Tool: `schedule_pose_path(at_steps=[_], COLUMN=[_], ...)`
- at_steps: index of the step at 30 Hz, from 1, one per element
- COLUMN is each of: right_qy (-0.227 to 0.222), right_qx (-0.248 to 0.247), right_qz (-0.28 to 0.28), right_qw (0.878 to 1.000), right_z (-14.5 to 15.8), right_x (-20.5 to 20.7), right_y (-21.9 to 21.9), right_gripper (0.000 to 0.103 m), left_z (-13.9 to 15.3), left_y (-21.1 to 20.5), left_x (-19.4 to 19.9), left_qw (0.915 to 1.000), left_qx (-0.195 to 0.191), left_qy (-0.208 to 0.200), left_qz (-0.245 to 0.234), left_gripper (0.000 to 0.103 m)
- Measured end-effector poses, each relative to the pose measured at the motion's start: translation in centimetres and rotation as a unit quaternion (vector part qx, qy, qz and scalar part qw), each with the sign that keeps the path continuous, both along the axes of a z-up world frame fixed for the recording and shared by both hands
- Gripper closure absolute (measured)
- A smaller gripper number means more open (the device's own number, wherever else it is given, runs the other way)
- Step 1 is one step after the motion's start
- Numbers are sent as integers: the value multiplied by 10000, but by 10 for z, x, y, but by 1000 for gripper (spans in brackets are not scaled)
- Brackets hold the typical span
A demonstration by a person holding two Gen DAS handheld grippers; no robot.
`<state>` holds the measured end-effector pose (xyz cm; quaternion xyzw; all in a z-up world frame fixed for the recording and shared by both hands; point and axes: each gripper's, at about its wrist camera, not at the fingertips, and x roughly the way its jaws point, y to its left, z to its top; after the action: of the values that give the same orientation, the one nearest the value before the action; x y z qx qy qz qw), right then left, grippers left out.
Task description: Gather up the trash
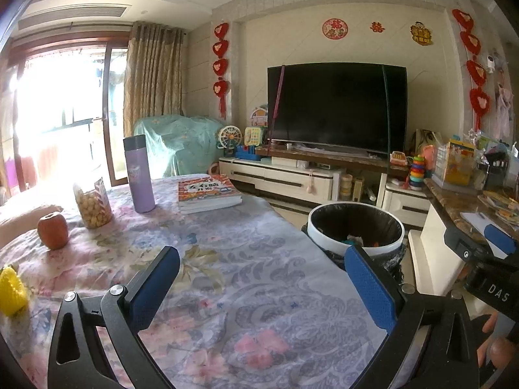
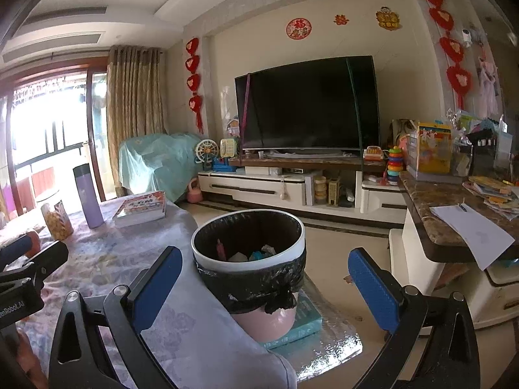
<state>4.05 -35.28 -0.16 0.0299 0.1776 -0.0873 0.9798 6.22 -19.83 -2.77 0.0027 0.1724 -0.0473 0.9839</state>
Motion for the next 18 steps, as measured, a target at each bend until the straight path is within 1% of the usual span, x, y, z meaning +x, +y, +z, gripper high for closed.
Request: schedule_pose_path(at_steps=[18], right_qy=[-93], right_qx=[27], right_qz=[33], right_qw=[9999], right_z=[1], right_x=[-4], right_y=[2], right_gripper=[0], left_z=[-3], left_y=[6], left_x=[-2], left_qw=[9999], left_qx=[-19], left_qy=[-108], left_qz=[2], left_gripper=[1])
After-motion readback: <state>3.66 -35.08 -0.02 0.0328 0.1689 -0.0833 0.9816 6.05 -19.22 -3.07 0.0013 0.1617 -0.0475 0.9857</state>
